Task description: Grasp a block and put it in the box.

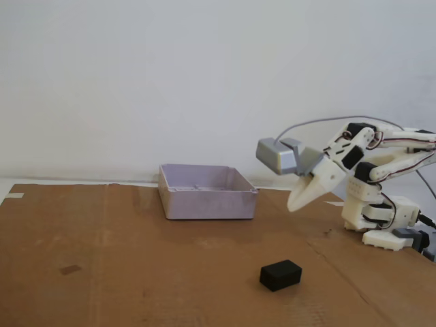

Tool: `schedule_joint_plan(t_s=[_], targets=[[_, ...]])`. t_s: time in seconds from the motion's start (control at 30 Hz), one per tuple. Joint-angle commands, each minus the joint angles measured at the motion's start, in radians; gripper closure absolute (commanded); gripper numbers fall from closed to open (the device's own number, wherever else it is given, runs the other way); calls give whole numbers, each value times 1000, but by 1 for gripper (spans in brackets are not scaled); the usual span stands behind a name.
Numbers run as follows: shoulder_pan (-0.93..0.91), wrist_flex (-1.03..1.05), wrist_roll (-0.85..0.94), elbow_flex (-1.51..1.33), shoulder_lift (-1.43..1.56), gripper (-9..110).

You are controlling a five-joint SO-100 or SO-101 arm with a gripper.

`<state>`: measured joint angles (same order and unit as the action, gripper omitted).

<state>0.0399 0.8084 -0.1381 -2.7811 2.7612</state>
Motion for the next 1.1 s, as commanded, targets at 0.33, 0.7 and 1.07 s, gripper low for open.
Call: schedule_joint_plan(t_s=[0.33, 0.7, 1.07], targets=[[69, -118, 11, 302, -43, 102], [207, -118, 11, 388, -49, 102], [227, -115, 12, 482, -52, 102]])
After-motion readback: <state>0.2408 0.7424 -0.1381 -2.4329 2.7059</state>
